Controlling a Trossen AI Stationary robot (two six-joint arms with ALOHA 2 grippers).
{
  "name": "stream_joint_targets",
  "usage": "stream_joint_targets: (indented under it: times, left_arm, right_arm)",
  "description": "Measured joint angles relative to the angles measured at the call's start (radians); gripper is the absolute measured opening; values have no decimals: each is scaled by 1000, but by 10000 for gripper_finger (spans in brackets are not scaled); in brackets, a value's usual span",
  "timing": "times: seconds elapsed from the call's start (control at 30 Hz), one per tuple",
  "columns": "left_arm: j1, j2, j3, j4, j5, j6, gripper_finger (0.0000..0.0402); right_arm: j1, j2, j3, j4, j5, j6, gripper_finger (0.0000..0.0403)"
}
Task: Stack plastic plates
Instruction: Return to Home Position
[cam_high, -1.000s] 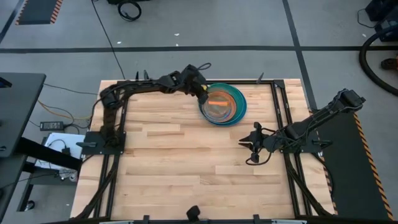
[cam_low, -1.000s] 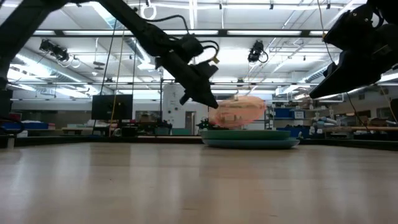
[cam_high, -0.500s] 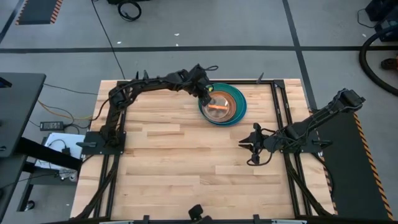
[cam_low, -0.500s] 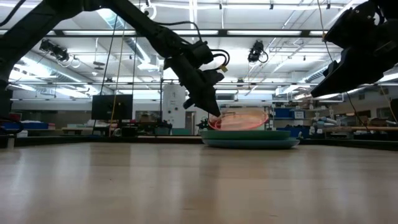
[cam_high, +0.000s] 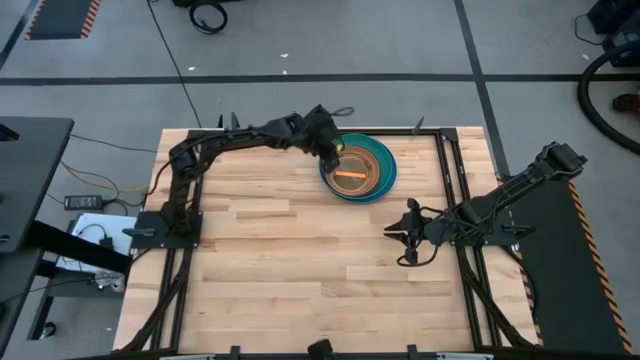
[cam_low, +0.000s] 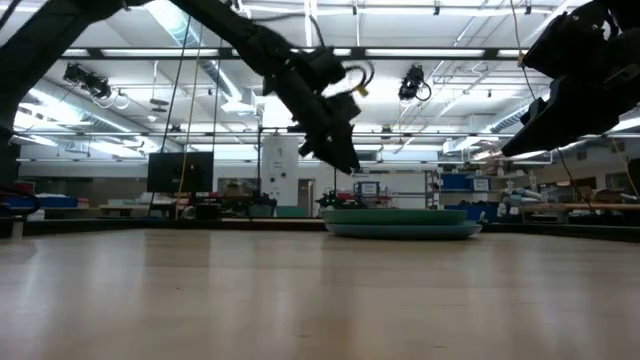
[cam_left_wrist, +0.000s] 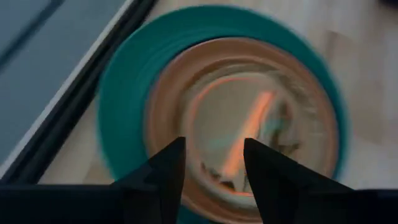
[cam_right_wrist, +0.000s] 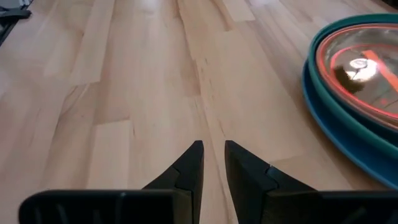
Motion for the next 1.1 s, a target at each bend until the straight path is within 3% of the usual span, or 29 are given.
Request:
stream_joint_targets:
  times: [0.17,0.43,0.63,0.93,1.1]
  left_arm:
    - [-79,-49,-29,-22,-41,72,171]
    - [-157,-154,-57,-91,-40,82,171]
    - [-232,-274,-275,45,-33,95,171]
    - [-295,-533,-601,230,-17,-13,172]
    - [-332,-677,-736,282,-23,-59,172]
  right_arm:
    - [-15,-25,0,0,-28,-18,75]
    - [-137,-100,0,103,-137,-107,67]
    - [-224,-155,1,126,-218,-127,47]
    - [-371,-269,0,200,-349,-197,30]
    - [-408,-313,3,315,-354,-253,29]
